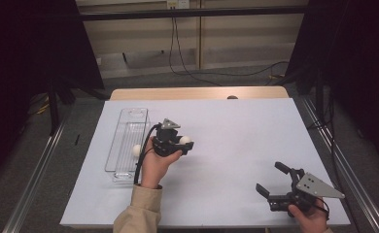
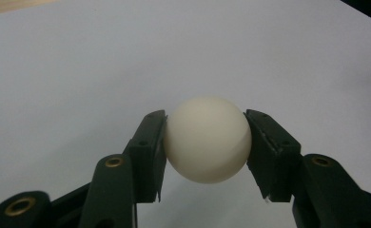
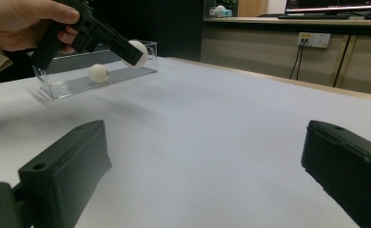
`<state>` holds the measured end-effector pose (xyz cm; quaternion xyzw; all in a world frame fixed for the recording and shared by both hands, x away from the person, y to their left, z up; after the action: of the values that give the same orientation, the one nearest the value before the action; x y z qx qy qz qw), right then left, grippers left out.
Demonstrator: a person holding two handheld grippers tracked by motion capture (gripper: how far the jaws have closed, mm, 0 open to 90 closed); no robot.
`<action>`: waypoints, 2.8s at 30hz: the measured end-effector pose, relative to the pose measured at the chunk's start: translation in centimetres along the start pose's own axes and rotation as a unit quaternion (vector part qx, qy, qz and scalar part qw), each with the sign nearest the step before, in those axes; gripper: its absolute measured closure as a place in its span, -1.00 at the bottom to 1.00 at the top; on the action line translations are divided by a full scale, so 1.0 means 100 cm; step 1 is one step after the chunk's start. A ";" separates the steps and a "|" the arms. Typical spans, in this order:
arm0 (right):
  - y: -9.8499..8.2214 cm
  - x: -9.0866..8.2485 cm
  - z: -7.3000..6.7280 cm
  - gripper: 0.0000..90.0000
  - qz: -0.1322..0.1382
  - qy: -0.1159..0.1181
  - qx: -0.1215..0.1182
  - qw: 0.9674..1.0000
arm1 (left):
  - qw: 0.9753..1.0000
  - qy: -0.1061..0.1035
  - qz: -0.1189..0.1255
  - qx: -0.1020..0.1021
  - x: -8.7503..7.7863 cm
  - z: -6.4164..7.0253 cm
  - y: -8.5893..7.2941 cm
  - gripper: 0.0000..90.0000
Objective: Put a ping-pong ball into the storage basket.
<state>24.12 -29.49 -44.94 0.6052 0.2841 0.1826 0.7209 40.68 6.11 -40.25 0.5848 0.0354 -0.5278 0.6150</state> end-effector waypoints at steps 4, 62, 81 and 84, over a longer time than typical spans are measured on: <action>0.000 0.000 0.000 -0.97 0.000 0.000 0.000 1.000 | 1.000 0.000 0.002 -0.004 -0.002 -0.001 0.000 0.13; 0.000 0.000 -0.001 -0.97 0.000 0.002 -0.002 1.000 | 0.999 0.017 0.010 -0.034 -0.028 -0.025 0.001 0.13; 0.000 0.001 -0.001 -0.97 -0.001 0.003 -0.001 1.000 | 0.999 0.024 0.019 -0.042 -0.039 -0.034 0.000 0.13; 0.000 0.001 -0.001 -0.97 0.000 0.003 -0.002 1.000 | 0.999 0.026 0.020 -0.042 -0.041 -0.036 0.000 0.13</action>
<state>24.09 -29.32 -44.93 0.6034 0.2863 0.1845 0.7211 40.95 11.27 -38.66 0.5730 0.0620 -0.4978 0.6480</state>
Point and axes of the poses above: each handheld gripper's, and its own axes: x roughly forward along the jaws, y roughly out of its top, z roughly to its right, the point moved 1 cm from there along x, roughly forward along the jaws, and after that the axes turned 10 degrees about -x, right-handed, at the moved point
